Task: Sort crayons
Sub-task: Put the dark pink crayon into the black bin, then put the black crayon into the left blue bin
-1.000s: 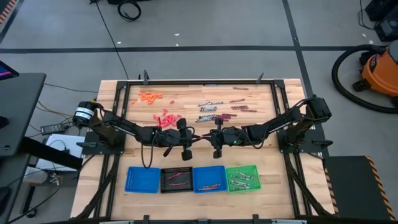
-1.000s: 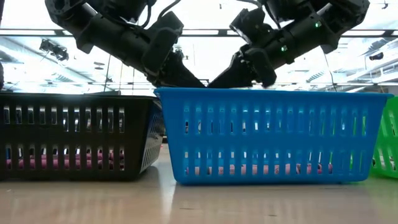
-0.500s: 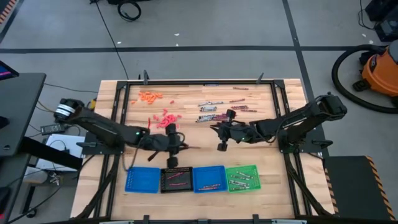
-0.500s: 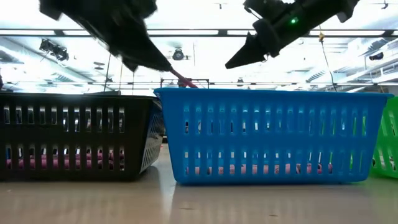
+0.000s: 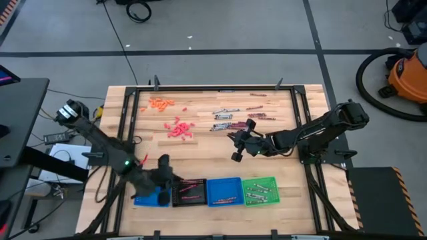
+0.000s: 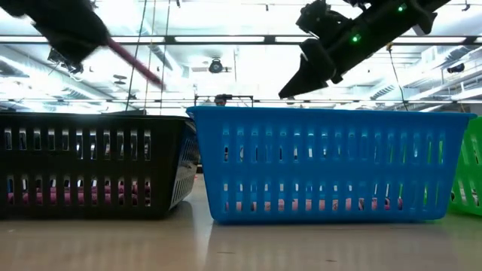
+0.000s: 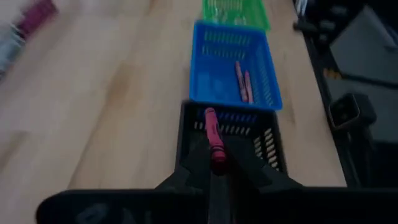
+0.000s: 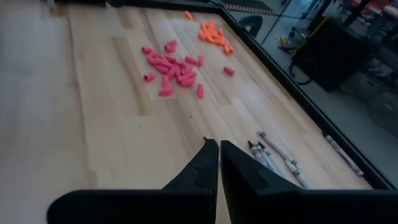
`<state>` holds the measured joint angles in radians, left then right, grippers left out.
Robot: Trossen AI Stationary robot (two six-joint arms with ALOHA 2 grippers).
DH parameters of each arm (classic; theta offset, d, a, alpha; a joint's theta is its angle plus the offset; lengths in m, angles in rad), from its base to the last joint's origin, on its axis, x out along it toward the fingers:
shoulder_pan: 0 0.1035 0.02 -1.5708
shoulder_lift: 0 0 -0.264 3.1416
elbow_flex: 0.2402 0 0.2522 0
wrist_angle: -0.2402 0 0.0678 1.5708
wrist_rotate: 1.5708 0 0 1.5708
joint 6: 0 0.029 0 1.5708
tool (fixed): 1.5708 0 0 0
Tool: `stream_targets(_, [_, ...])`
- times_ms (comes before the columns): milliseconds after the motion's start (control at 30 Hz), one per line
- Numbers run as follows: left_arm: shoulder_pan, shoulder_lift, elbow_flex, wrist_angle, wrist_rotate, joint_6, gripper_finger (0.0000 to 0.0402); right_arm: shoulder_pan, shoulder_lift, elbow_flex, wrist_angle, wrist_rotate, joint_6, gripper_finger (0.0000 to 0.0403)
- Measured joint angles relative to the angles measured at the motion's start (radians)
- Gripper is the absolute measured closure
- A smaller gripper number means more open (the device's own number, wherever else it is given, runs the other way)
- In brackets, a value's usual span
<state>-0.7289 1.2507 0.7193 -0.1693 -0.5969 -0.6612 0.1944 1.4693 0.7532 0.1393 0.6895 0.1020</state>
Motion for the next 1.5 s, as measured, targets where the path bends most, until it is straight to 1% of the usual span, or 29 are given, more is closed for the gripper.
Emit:
stream_targets(67, [-0.049,0.005,0.000,0.003,-0.092,-0.030,0.0365,0.000,0.000,0.000,0.019,0.000,-0.009,0.0378])
stream_targets(167, [-0.085,0.047,0.000,0.001,-0.176,-0.064,0.0365,-0.001,0.000,0.000,0.041,0.000,-0.027,0.0378])
stream_targets(333, [-0.094,0.170,0.000,0.078,-0.186,-0.072,0.0365,0.000,0.000,0.000,0.048,-0.006,-0.031,0.0378])
stream_targets(433, [-0.080,0.223,0.000,0.121,-0.186,-0.072,0.0365,0.000,0.000,0.000,0.048,-0.020,-0.029,0.0378])
stream_targets(533, [-0.057,0.260,0.000,0.139,-0.158,-0.074,0.0365,0.000,0.000,0.000,0.050,-0.028,-0.034,0.0378])
stream_targets(667, [-0.034,0.305,0.000,0.177,-0.069,-0.082,0.0365,0.000,0.000,0.000,0.050,-0.028,-0.039,0.0378])
stream_targets(733, [-0.026,0.325,0.000,0.196,-0.048,-0.080,0.0360,0.000,0.000,0.000,0.050,-0.028,-0.044,0.0378])
stream_targets(800, [-0.025,0.336,0.000,0.208,-0.043,-0.079,0.0345,0.000,0.000,0.000,0.050,-0.029,-0.045,0.0378])
stream_targets(933, [-0.025,0.338,0.000,0.210,-0.027,-0.077,0.0289,0.000,0.000,0.000,0.047,-0.031,-0.042,0.0378])
stream_targets(1000, [-0.025,0.331,0.000,0.208,0.005,-0.063,0.0264,0.000,0.000,0.000,0.041,-0.069,-0.042,0.0378])
stream_targets(1067, [-0.018,0.316,0.002,0.211,0.054,-0.016,0.0245,-0.016,0.000,0.000,0.027,-0.153,-0.027,0.0378])
stream_targets(1133, [-0.006,0.292,0.003,0.207,0.098,0.014,0.0236,-0.047,0.000,0.000,-0.006,-0.246,-0.001,0.0378])
stream_targets(1167, [0.002,0.279,0.003,0.205,0.105,0.027,0.0235,-0.062,0.000,0.000,-0.028,-0.273,0.009,0.0378])
stream_targets(1267, [0.034,0.244,0.004,0.196,0.105,0.070,0.0235,-0.094,0.000,0.000,-0.102,-0.293,0.018,0.0378])
stream_targets(1333, [0.056,0.230,0.004,0.190,0.105,0.113,0.0238,-0.112,0.000,-0.013,-0.114,-0.300,0.014,0.0378])
stream_targets(1400, [0.080,0.219,0.004,0.193,0.105,0.154,0.0241,-0.135,0.000,-0.039,-0.098,-0.325,0.013,0.0378])
stream_targets(1500, [0.116,0.213,0.004,0.195,0.105,0.213,0.0241,-0.181,0.001,-0.103,-0.024,-0.379,0.028,0.0371])
